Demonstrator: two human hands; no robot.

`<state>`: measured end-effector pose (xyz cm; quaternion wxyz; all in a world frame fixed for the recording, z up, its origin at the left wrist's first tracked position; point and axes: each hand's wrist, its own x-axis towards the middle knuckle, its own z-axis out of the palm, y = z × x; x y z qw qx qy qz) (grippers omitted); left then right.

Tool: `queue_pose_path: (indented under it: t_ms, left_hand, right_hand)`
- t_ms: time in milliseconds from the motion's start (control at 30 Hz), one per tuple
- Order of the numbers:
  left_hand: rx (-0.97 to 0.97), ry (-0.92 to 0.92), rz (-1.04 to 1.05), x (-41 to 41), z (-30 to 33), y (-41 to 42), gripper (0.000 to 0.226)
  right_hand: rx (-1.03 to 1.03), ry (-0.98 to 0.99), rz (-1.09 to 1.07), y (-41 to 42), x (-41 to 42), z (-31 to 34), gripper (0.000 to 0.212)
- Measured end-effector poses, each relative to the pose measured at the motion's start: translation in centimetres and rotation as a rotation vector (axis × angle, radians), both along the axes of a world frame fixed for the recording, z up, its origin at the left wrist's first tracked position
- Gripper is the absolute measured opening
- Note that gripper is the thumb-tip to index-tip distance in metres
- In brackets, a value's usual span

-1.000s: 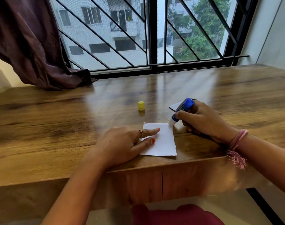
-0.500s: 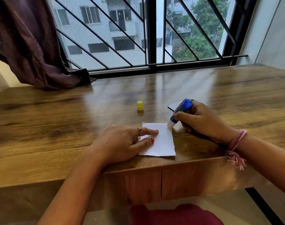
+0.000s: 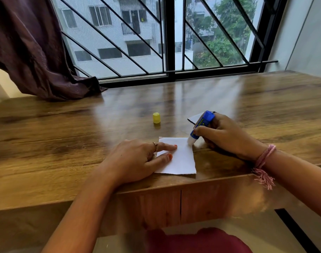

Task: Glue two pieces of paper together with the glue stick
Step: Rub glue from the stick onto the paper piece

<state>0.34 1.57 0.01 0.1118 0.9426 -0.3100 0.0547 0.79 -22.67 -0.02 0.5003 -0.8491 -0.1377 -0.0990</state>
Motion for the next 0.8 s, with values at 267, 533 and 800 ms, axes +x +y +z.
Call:
queue_pose_path:
  t_ms: [267,533,800]
  left_hand:
    - [0.017,-0.022,0.003,0.16,-0.22,0.06,0.037]
    - [0.016,-0.034,-0.003,0.08,-0.23,0.04,0.038]
    - [-0.004,-0.027,-0.002,0.09,-0.26,0.05,0.036]
  right_hand:
    - [-0.032,0.0,0.036,0.06,-0.47,0.16,0.011]
    - [-0.052,0.004,0.069,0.0,-0.56,0.11,0.011]
    - [-0.033,0.013,0.094,-0.16,-0.71,-0.06,0.009]
